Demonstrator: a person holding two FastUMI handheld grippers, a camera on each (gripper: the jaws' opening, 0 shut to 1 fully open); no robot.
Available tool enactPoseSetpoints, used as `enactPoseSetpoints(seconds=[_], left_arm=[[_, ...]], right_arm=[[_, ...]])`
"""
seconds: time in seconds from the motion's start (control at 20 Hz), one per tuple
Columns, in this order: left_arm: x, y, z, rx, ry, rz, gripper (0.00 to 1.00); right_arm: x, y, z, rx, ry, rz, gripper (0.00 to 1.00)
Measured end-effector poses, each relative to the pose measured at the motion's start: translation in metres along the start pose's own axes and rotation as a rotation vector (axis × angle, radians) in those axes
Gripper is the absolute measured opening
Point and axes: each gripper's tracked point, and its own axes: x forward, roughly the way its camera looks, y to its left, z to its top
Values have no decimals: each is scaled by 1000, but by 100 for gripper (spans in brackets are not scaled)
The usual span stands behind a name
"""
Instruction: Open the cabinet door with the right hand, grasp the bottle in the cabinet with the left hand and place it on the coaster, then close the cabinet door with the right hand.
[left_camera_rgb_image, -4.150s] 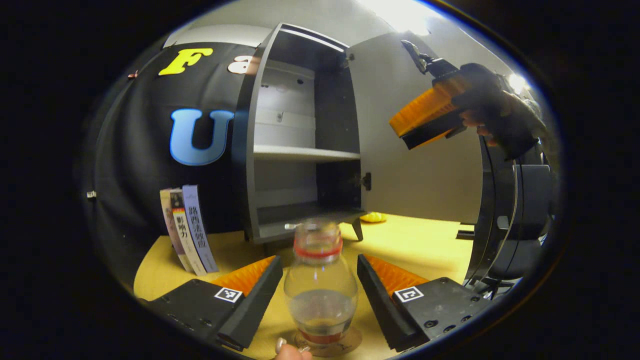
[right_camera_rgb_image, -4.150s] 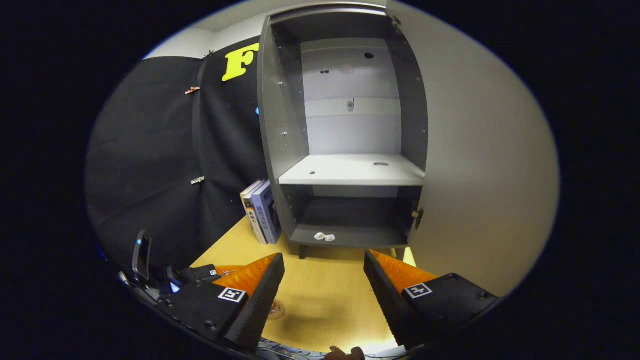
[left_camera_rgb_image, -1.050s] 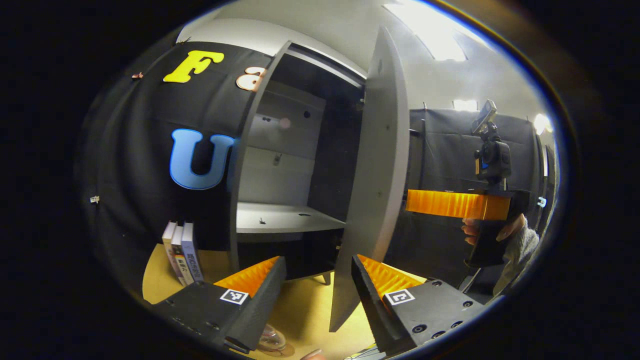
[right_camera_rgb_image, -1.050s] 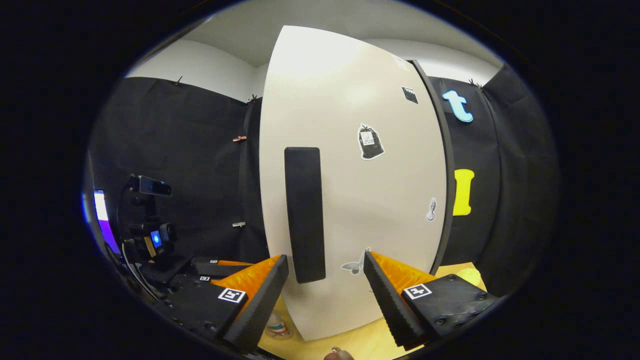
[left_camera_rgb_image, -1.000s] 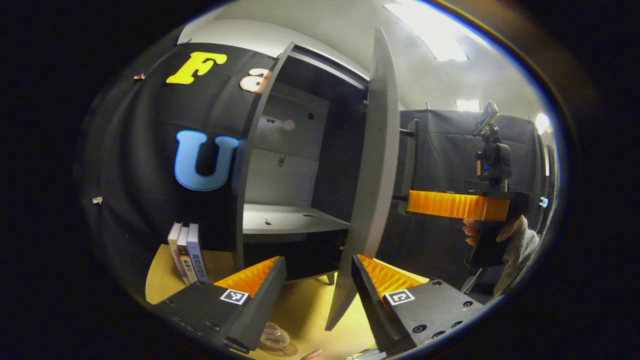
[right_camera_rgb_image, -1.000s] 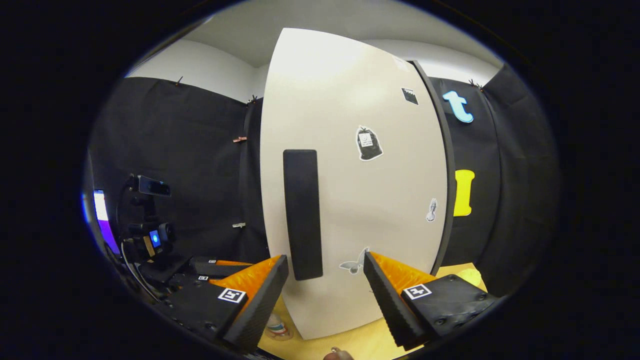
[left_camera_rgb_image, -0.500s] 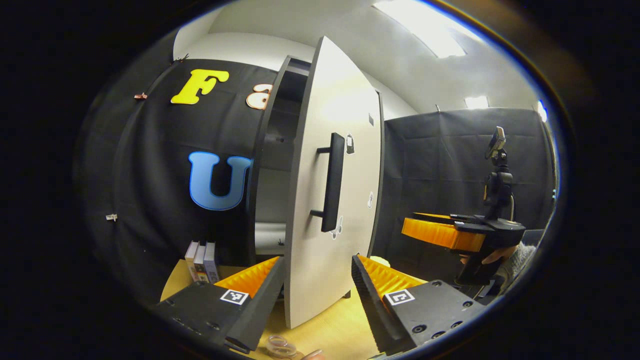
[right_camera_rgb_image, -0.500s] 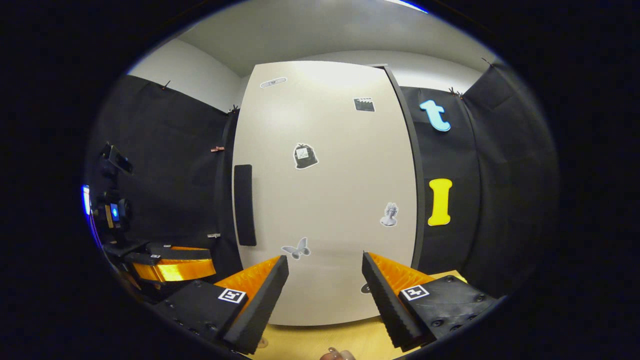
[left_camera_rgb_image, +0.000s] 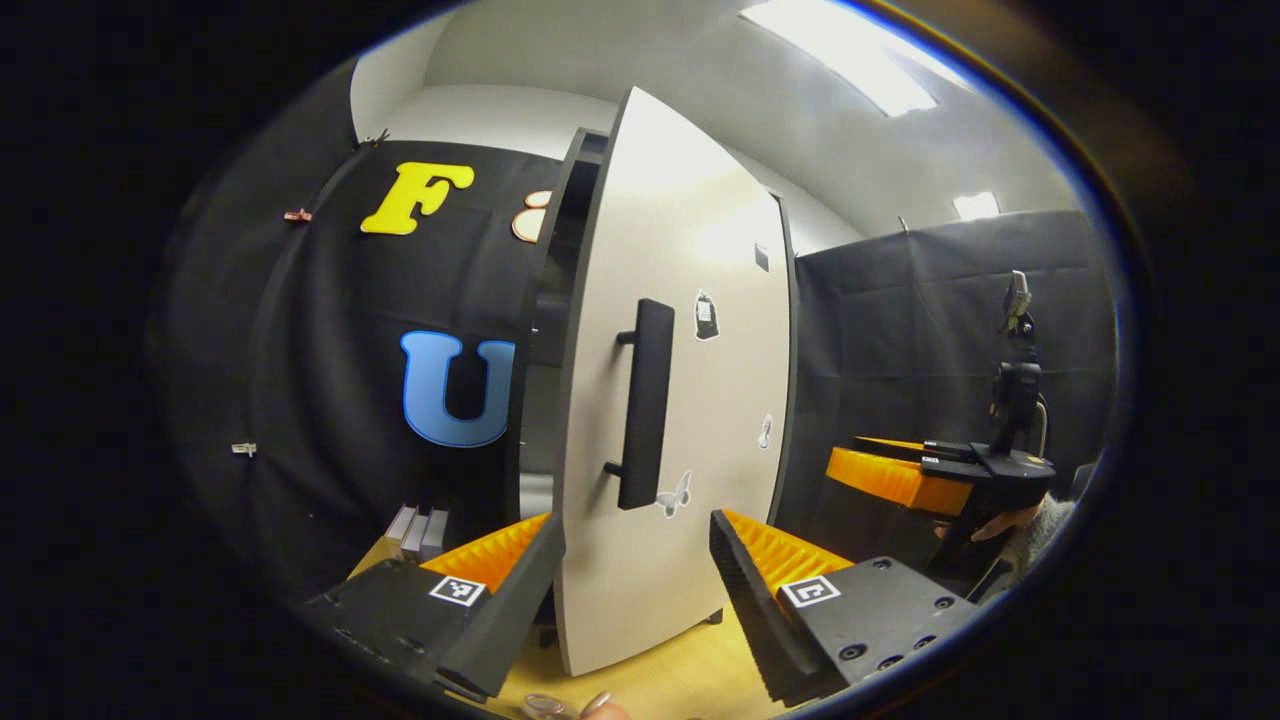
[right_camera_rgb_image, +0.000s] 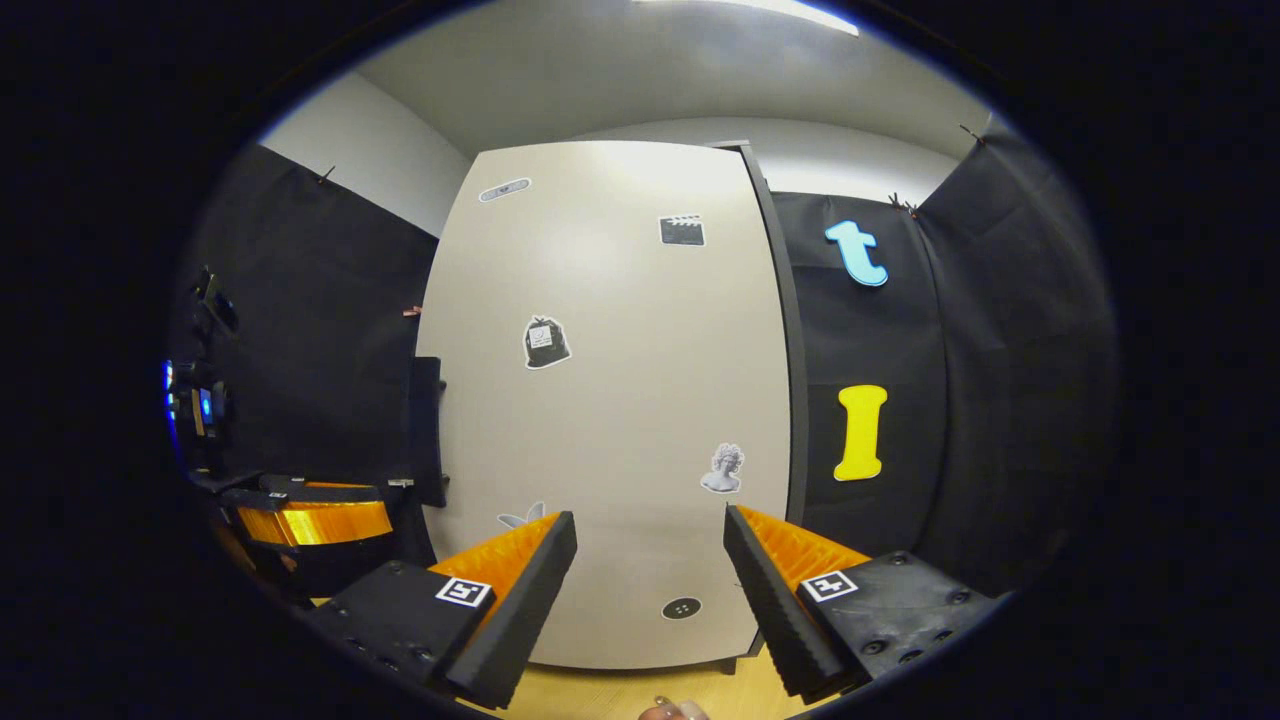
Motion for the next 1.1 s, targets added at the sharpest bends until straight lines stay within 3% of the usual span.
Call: enactPoseSetpoints(seconds=[0.15, 0.5, 1.1], left_arm=[[8, -7, -3, -34, 7, -12, 94], [18, -19, 1, 21, -3, -29, 95], [32, -22, -3, 22, 3, -45, 95]], right_arm=[[0, -5, -2, -12, 11, -2, 96], [-3, -15, 4, 3, 33, -52, 96], [-1, -13, 9, 19, 33, -12, 96]])
